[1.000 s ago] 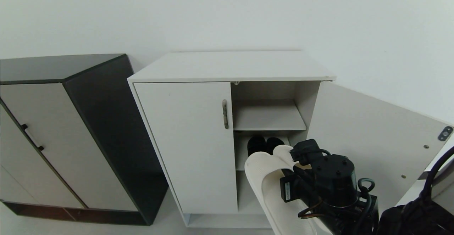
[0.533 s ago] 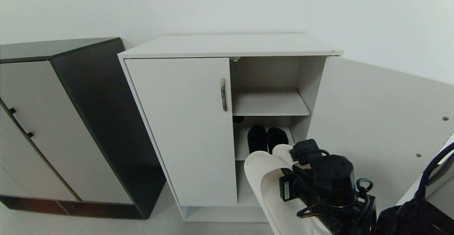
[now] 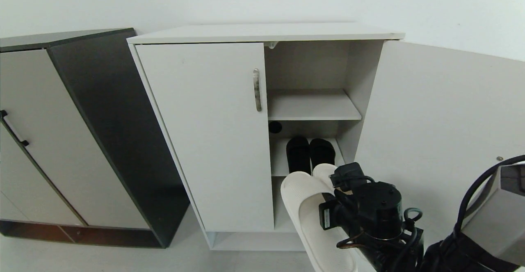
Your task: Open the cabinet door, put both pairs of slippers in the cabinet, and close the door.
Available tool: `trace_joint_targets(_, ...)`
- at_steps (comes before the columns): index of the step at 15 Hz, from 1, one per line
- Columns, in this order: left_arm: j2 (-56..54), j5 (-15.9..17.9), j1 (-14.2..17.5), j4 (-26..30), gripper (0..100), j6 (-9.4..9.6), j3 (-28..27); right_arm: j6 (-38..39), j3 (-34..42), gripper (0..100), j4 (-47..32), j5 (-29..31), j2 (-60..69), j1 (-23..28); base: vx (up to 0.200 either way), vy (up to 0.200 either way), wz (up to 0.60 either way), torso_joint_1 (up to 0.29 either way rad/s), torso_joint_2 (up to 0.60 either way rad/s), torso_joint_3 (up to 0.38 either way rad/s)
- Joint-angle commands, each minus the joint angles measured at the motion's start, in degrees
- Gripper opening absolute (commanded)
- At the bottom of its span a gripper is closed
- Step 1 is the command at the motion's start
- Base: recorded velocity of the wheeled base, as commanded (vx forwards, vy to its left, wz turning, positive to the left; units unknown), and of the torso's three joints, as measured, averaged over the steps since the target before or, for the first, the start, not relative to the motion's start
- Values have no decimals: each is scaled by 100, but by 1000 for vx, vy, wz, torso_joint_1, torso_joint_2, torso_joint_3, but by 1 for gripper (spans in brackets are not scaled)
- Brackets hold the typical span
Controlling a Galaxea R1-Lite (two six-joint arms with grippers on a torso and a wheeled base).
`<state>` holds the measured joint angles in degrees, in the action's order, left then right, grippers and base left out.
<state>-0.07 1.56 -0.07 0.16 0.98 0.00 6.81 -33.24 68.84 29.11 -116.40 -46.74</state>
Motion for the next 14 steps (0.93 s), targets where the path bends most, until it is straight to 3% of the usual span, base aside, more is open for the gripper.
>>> trace_joint_targets(1, 7, 2, -1, 2, 0, -1, -9, 30, -288, 0, -380, 24, -59, -28, 0, 0, 0, 0, 0, 0)
trace_joint_targets(3, 7, 2, -1, 2, 0, 8, 0, 303, -798, 0, -1549, 253, 231, -55, 0, 0, 0, 0, 0, 0)
trace_joint_targets(4, 7, 2, -1, 2, 0, 8, 0, 742, -1360, 0, -2542, 561, 434, -169, 0, 0, 0, 0, 0, 0)
trace_joint_targets(5, 7, 2, -1, 2, 0, 8, 0, 936, -1650, 0, -3043, 736, 513, -222, 0, 0, 0, 0, 0, 0)
trace_joint_targets(6, 7, 2, -1, 2, 0, 8, 0, 936, -1650, 0, -3043, 736, 513, -222, 0, 0, 0, 0, 0, 0)
trace_joint_targets(7, 7, 2, -1, 2, 0, 17, 0, 1226, -2441, 0, -4151, 1308, 618, -301, 0, 0, 0, 0, 0, 0)
trace_joint_targets(10, 7, 2, -1, 2, 0, 17, -9, 980, -3109, 0, -4309, 1712, 768, -301, 0, 0, 0, 0, 0, 0)
trace_joint_targets(14, 7, 2, -1, 2, 0, 17, -9, 690, -3241, 0, -4300, 1826, 926, -301, 0, 0, 0, 0, 0, 0)
